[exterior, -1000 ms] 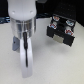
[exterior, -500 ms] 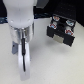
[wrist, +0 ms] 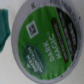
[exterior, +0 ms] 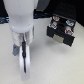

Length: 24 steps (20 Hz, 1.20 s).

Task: Open the kcup holder, insert the kcup into the holder, and close the kcup holder

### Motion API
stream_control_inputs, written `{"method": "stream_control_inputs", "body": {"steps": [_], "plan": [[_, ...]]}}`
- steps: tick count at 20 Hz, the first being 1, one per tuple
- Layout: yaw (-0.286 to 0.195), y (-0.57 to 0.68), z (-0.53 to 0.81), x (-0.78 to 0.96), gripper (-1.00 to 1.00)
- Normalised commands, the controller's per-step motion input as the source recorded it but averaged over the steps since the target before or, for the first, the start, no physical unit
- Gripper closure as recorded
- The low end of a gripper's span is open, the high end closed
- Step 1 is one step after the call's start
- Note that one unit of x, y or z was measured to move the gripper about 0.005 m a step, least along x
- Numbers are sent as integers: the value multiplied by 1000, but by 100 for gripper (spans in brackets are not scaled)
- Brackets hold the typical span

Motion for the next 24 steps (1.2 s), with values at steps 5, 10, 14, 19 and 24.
{"method": "stream_control_inputs", "body": {"steps": [5, 10, 14, 19, 24], "plan": [[-57, 8, 105, 55, 100], [-38, 26, 130, 49, 100], [-28, 32, 111, 39, 100], [-27, 99, 295, 44, 100], [-12, 321, 772, 54, 100]]}}
